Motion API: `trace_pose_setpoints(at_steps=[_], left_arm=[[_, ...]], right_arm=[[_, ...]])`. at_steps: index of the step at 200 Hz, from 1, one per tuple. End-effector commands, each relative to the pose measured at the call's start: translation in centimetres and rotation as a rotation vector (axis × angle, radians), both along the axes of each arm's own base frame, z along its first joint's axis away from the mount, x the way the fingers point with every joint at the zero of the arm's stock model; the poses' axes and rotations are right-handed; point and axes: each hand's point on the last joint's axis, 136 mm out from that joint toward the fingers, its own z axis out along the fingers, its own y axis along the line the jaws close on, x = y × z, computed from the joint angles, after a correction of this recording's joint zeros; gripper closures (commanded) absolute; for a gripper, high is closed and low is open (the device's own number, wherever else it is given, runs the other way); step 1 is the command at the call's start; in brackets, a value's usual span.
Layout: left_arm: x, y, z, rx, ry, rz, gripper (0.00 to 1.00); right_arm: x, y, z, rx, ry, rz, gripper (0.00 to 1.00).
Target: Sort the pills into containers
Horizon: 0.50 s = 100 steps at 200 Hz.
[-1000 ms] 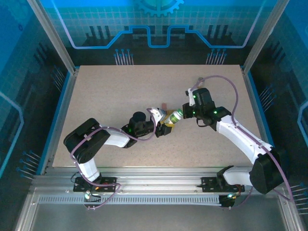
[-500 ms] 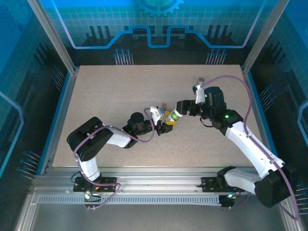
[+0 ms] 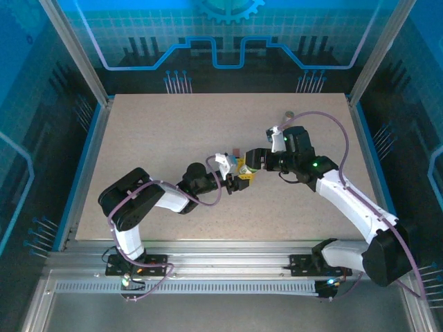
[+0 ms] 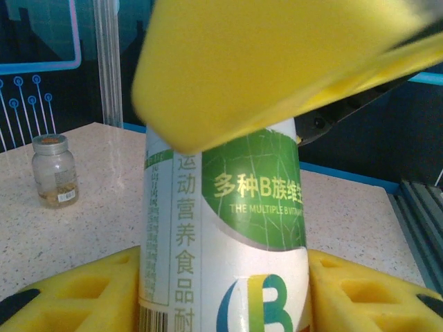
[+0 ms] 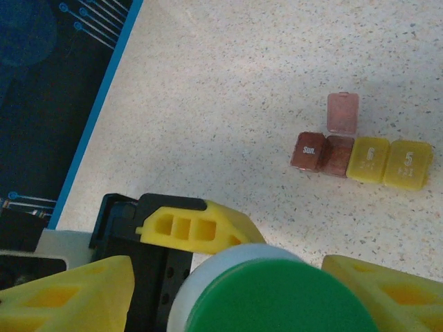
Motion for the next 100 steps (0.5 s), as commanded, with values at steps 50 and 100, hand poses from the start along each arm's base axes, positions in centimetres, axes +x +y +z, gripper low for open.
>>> trace_pose_setpoints(at_steps=[50,100], left_arm=[[0.4,-1.0,2.2,-0.013,-0.089,-0.008,1.00],[1.0,-1.0,1.4,0.037,-0.069,0.019,0.23]], right_arm=[[-0.8,1.1,0.9,0.028,-0.016,0.049,0.59],[-1.1,0.5,2.8,0.033,-0.088,0.028,0.68]])
